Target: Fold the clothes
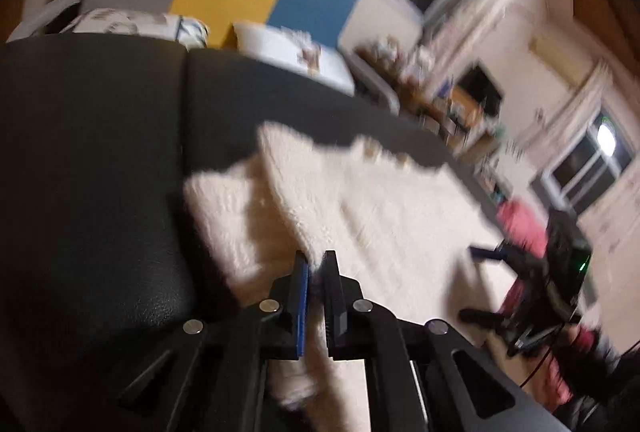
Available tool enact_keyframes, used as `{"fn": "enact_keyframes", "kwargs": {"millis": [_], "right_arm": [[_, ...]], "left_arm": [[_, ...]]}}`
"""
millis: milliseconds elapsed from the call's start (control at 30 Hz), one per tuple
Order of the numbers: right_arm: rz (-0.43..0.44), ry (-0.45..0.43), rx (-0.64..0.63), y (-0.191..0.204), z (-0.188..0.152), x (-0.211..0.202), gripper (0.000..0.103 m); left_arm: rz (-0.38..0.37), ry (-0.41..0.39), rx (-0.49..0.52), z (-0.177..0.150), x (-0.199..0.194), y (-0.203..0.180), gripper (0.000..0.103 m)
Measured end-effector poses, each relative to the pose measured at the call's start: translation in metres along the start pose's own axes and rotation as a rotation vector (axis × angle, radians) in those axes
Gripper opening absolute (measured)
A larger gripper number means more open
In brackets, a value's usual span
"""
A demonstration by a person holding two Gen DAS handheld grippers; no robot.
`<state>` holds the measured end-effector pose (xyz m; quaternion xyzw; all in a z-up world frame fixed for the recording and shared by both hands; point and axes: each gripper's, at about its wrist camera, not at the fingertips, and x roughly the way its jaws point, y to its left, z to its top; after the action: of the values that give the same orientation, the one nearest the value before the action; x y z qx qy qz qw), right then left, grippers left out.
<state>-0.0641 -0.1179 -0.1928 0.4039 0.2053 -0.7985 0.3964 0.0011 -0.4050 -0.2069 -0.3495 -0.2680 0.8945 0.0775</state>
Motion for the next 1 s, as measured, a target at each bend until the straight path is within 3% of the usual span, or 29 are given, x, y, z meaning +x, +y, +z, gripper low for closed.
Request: {"fn": "enact_keyframes", "kwargs": {"millis": [100, 167, 267, 300, 367, 433, 533, 700, 800, 867, 900, 933, 1000], "right_arm": [[-0.001, -0.062, -0.018, -0.001, 0.018, -0.016, 0.103], [-0.018, -0.08, -0.03, -0.003, 0.029, -0.016, 0.103], [-0.057, 0.035, -0.012, -0.011, 0.033, 0.019, 0.103], [-0.063, 0.081, 0.0, -0.013, 0.03, 0.032, 0.103], [-0.048, 0.011, 0.017, -0.014, 0.025, 0.033, 0.103], [-0.047, -0.001, 0.016, -0.013, 0.022, 0.031, 0.103], [-0.04, 0.008, 0.014, -0.014, 0.025, 0.027, 0.103], [-0.042, -0.055, 0.01, -0.02, 0.047, 0.014, 0.103], [-0.099, -0.037, 0.043, -0.032, 0.056, 0.027, 0.103], [-0.122, -0.007, 0.08, -0.044, 0.056, 0.041, 0.103], [-0.091, 0.006, 0.112, -0.051, 0.052, 0.048, 0.103], [-0.053, -0.027, 0.162, -0.058, 0.046, 0.048, 0.103], [-0.061, -0.049, 0.149, -0.055, 0.043, 0.046, 0.103]], "left_arm": [[0.062, -0.013, -0.023, -0.013, -0.006, 0.001, 0.005], [0.095, 0.029, -0.056, -0.025, 0.002, 0.011, 0.007], [0.071, 0.014, -0.119, -0.028, -0.004, 0.017, 0.013], [0.089, 0.014, -0.116, -0.025, -0.008, 0.015, 0.022], [0.172, -0.007, -0.057, -0.018, -0.017, 0.006, 0.023], [0.193, -0.033, 0.009, -0.009, -0.027, -0.002, 0.024], [0.134, -0.042, 0.04, 0.011, -0.027, -0.014, 0.027], [0.146, 0.009, 0.139, 0.036, 0.02, -0.046, 0.027], [0.279, 0.1, 0.08, 0.029, 0.053, -0.033, 0.027], [0.258, 0.036, 0.055, 0.02, 0.046, -0.03, 0.027], [0.25, 0.016, 0.039, 0.016, 0.042, -0.029, 0.027], [0.247, 0.014, 0.033, 0.016, 0.041, -0.03, 0.027], [0.233, 0.024, 0.066, 0.022, 0.038, -0.039, 0.027]]}}
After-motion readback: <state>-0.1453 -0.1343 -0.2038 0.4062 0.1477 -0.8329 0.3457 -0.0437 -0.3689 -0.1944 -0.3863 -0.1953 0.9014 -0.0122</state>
